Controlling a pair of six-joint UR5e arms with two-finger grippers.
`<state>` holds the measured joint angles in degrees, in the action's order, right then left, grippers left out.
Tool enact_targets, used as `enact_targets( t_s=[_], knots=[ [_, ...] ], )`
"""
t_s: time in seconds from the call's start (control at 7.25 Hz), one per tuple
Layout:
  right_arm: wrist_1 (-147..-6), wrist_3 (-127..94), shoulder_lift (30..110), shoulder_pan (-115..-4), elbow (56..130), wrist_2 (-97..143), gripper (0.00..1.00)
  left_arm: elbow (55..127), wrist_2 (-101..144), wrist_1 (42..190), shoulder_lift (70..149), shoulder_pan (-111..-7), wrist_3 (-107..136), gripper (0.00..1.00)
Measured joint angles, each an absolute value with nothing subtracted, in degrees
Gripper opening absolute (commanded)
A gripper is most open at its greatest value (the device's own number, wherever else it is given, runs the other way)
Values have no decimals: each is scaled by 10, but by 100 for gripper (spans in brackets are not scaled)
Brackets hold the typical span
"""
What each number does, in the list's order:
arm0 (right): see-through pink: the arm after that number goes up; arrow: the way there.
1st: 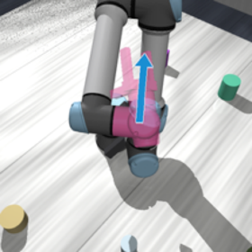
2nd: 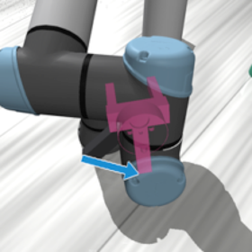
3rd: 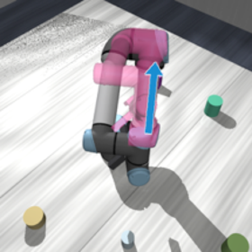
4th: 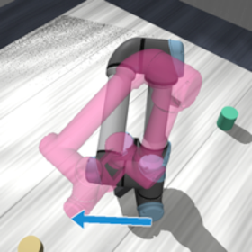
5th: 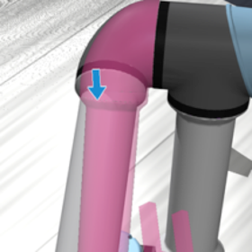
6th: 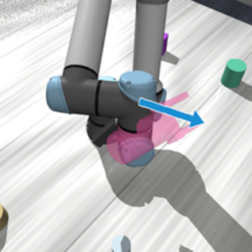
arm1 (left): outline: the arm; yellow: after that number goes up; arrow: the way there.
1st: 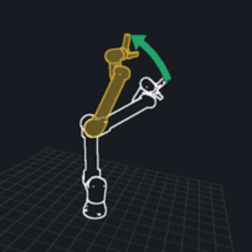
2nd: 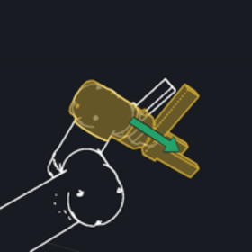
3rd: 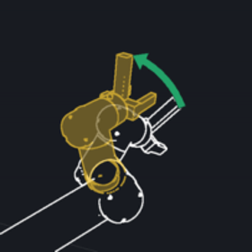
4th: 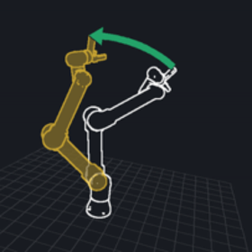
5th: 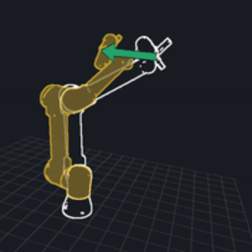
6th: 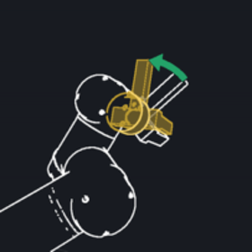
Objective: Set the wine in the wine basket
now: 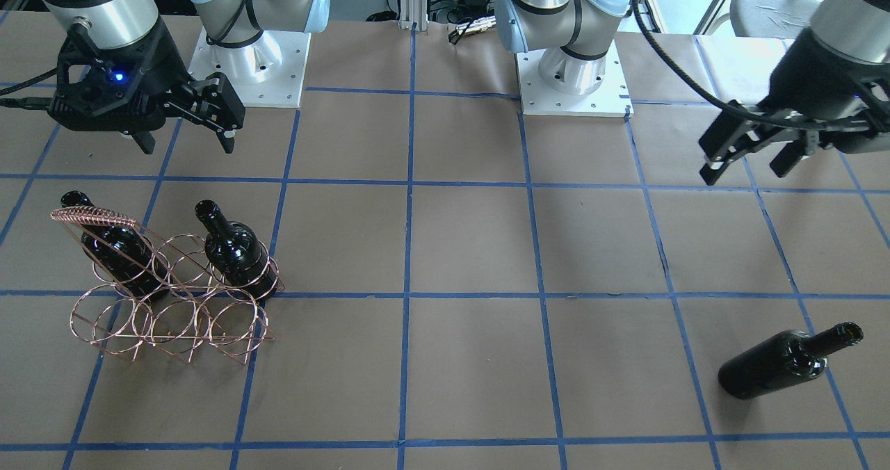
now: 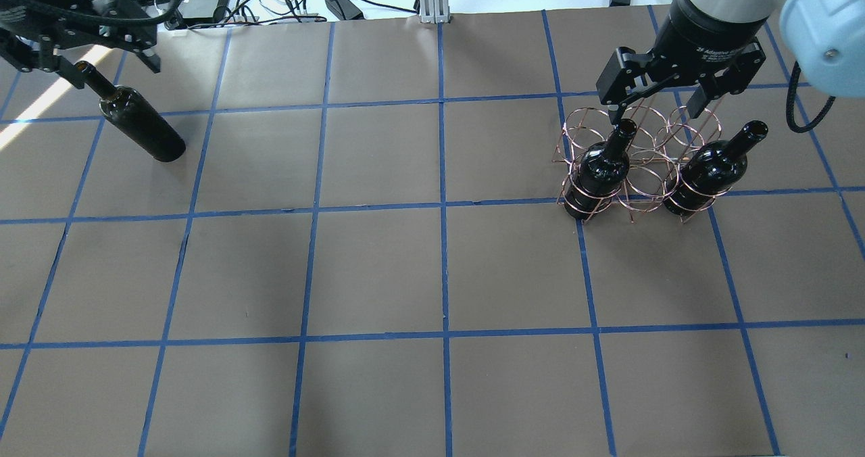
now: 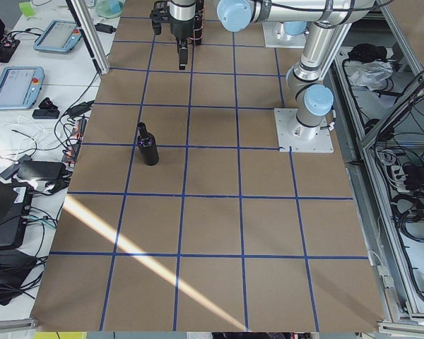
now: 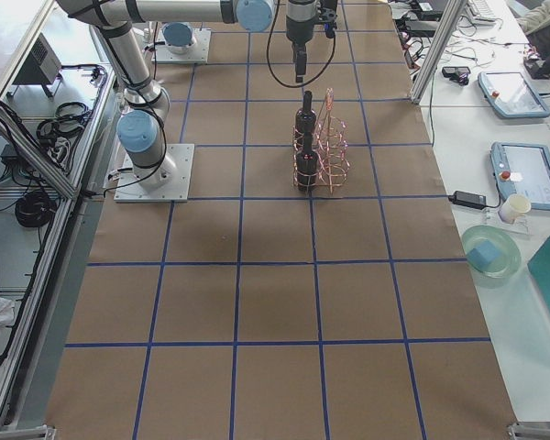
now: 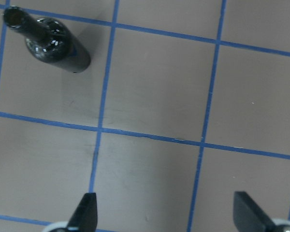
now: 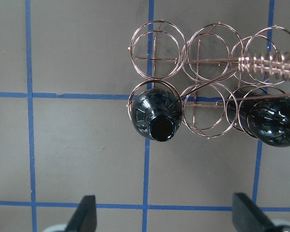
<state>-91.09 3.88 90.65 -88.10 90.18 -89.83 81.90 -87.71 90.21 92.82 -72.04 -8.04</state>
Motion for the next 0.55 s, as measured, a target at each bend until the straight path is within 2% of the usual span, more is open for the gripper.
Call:
enact_targets(
  t_s=[0.28, 0.55],
  knots=[
    [-911, 39, 906, -881, 902, -898, 100, 822, -877, 911, 957, -632, -185, 100],
    [-910, 39, 905, -881, 902, -898, 100, 817, -877, 845, 1014, -601, -226, 100]
  ],
)
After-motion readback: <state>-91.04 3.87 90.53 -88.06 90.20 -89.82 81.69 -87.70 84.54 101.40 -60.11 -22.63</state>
